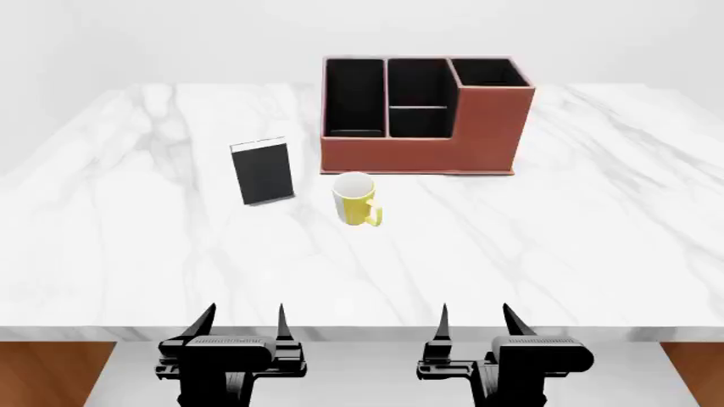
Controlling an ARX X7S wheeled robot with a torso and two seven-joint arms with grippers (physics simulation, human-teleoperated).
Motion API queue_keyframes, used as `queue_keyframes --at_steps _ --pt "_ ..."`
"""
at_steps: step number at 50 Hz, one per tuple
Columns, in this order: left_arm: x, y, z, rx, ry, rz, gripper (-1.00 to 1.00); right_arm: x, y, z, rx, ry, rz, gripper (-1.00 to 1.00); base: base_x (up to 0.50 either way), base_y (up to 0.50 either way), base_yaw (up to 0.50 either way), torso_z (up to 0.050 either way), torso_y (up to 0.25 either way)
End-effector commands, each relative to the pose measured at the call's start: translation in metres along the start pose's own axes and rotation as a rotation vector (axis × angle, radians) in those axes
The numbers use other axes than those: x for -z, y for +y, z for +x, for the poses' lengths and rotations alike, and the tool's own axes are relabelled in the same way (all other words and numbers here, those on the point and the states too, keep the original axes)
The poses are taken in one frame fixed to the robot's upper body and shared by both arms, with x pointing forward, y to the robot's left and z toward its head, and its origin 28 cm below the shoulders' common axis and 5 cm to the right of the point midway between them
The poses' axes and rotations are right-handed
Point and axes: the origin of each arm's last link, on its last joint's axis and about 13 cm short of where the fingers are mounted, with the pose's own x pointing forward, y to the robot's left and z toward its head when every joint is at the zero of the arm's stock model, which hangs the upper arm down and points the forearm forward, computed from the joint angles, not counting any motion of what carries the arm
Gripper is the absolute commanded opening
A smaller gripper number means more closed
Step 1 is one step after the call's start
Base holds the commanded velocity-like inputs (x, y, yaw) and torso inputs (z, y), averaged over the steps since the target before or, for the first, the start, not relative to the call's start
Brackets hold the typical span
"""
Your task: Pick up the yellow and white mug and place it to the right of the caddy.
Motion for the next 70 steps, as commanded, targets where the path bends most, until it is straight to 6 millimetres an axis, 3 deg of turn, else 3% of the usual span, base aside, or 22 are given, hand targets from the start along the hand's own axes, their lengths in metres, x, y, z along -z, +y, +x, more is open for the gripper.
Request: queue_keyframes --at_steps 1,9,12,17,19,22,43,70 --pt "-0.002 0.000 -0.001 0.007 -0.001 -0.015 1.00 -0.001 0.001 0.000 0.020 0.047 0.002 1.00 0.00 0.00 0.00 0.000 0.000" --pt "-0.028 -0.005 -0.009 0.006 -0.033 0.019 1.00 -0.022 -0.002 -0.001 0.034 0.055 -0.083 1.00 0.00 0.00 0.00 0.000 0.000" --pt "-0.056 -0.006 -0.014 0.000 -0.066 0.035 1.00 -0.046 -0.010 0.000 0.019 0.031 -0.098 1.00 0.00 0.00 0.00 0.000 0.000" --pt "-0.083 -0.006 -0.013 0.004 -0.089 0.065 1.00 -0.074 -0.018 0.001 0.028 0.000 -0.109 1.00 0.00 0.00 0.00 0.000 0.000" --pt "-0.118 -0.003 -0.005 -0.002 -0.150 0.118 1.00 -0.109 -0.023 0.005 0.012 -0.042 -0.158 1.00 0.22 -0.30 0.00 0.000 0.000" --pt "-0.133 -0.002 -0.002 -0.008 -0.175 0.144 1.00 -0.124 -0.025 0.006 0.001 -0.060 -0.178 1.00 0.22 -0.30 0.00 0.000 0.000" --pt "-0.138 0.002 -0.004 -0.026 -0.187 0.147 1.00 -0.128 -0.024 0.006 -0.005 -0.067 -0.190 1.00 0.25 -0.37 0.00 0.000 0.000" --pt "-0.139 0.003 -0.006 -0.041 -0.186 0.148 1.00 -0.127 -0.024 0.005 -0.002 -0.068 -0.184 1.00 0.46 -0.04 0.00 0.000 0.001"
